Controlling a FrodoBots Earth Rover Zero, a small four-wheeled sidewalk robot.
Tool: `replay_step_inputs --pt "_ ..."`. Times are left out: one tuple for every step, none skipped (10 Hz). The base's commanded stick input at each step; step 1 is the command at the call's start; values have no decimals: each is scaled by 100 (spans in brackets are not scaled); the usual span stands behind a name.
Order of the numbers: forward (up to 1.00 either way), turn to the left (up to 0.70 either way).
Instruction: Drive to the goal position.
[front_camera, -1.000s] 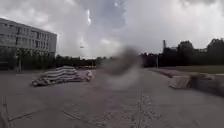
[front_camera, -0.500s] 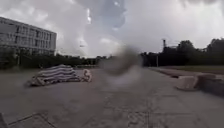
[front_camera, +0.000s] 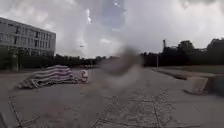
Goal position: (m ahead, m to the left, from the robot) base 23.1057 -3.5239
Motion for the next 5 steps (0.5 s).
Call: replay_step_inputs --pt "70 -5" --pt "70 -27" --pt "70 -31" --pt "70 -31" --pt "70 -31"
